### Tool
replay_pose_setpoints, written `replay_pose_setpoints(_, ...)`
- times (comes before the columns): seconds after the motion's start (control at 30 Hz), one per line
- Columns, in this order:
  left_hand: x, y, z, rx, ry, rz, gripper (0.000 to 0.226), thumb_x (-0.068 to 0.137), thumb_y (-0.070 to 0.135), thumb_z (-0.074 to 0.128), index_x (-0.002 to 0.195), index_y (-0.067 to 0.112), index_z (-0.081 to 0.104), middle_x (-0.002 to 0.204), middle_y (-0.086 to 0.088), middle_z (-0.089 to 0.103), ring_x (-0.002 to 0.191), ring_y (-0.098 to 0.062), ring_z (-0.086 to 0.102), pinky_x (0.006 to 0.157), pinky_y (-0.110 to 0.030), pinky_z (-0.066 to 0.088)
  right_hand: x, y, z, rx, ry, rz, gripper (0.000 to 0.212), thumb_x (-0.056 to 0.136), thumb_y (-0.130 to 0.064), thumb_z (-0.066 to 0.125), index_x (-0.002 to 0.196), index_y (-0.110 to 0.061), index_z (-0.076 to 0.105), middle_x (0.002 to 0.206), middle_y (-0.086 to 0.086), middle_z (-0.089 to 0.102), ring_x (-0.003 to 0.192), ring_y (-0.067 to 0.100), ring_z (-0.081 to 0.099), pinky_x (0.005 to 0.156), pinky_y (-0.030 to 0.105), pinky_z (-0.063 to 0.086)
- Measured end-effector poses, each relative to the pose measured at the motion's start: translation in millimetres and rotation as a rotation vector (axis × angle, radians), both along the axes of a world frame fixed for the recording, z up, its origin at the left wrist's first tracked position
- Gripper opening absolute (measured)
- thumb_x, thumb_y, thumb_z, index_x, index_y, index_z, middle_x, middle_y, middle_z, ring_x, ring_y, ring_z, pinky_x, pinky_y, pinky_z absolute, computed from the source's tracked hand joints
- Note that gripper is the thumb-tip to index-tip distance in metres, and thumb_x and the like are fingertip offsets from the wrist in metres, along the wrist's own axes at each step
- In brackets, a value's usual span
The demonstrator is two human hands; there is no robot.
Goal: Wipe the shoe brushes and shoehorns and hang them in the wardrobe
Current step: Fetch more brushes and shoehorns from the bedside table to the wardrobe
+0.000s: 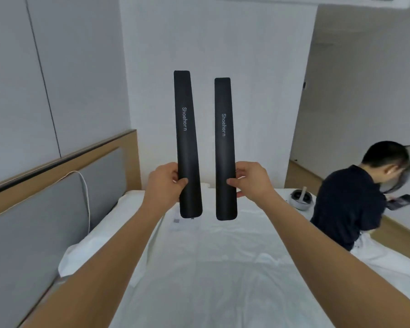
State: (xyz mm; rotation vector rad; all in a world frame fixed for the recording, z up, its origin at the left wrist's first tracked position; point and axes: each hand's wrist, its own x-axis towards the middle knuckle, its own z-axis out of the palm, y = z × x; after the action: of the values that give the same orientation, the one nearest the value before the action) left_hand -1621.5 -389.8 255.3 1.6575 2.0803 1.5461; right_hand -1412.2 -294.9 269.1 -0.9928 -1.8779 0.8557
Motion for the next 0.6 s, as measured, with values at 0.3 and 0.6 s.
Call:
replay_pose_setpoints(0.3,100.0,17.0,-5.9,0.009,0.005,-0.224,0.018,0.088,0.01,0.069,0.106,0.011,0.066,0.088,-0.01,0.07,0.08,-0.029,0.069,0.069,-0.048,0.062,108.4,-21.9,-1.4,-0.002,-0.029,-0.196,0.026,0.085,0.004,0.071,0.109,-0.005,0.071,0.097,0.018,0.071,0.089,0.031,0.072,0.07,0.045,0.063)
replay_pose_setpoints(0.6,215.8,39.8,-0.8,-0.002,0.074,-0.34,0.011,0.087,0.008,0.065,0.098,0.01,0.066,0.085,-0.01,0.069,0.081,-0.03,0.068,0.07,-0.048,0.06,222.6,-15.5,-12.7,-0.024,0.017,-0.296,0.028,0.086,0.002,0.073,0.112,-0.007,0.071,0.097,0.012,0.074,0.092,0.029,0.072,0.075,0.049,0.063)
